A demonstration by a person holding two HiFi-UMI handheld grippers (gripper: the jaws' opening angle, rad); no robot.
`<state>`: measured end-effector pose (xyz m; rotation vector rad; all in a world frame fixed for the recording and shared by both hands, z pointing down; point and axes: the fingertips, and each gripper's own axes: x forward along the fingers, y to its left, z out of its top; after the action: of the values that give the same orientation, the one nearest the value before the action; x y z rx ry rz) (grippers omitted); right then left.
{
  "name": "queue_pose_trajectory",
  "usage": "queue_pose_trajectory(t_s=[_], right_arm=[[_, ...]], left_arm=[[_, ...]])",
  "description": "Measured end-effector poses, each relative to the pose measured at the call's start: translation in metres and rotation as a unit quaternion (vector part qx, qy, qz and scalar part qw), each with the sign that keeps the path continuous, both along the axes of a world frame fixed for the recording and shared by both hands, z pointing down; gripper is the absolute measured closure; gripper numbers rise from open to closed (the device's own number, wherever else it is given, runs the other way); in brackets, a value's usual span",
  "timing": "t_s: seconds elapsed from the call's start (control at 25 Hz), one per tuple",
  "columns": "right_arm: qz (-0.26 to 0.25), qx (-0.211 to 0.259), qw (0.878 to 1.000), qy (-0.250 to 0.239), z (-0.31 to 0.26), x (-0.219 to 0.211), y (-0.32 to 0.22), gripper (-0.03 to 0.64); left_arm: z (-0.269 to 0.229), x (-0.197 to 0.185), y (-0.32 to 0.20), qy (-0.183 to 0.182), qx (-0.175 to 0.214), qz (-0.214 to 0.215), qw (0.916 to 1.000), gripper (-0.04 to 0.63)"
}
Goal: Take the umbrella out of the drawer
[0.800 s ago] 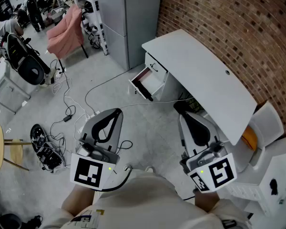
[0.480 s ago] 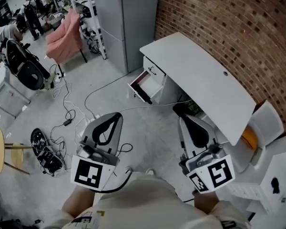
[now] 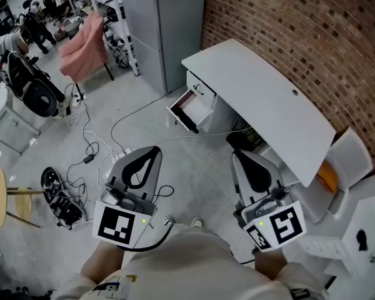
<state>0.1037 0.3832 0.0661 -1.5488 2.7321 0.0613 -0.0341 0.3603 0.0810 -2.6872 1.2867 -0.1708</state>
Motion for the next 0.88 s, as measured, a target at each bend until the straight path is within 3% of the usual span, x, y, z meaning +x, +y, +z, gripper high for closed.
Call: queue_pose_trajectory(t_s=[0.88], right_arm=[[-0.028, -0.007, 1.000, -0.001, 0.020, 0.069, 0.014, 0.609]], left_arm=[[0.014, 0.069, 0.020, -0.018, -0.002, -0.026, 0.9995, 0.588]])
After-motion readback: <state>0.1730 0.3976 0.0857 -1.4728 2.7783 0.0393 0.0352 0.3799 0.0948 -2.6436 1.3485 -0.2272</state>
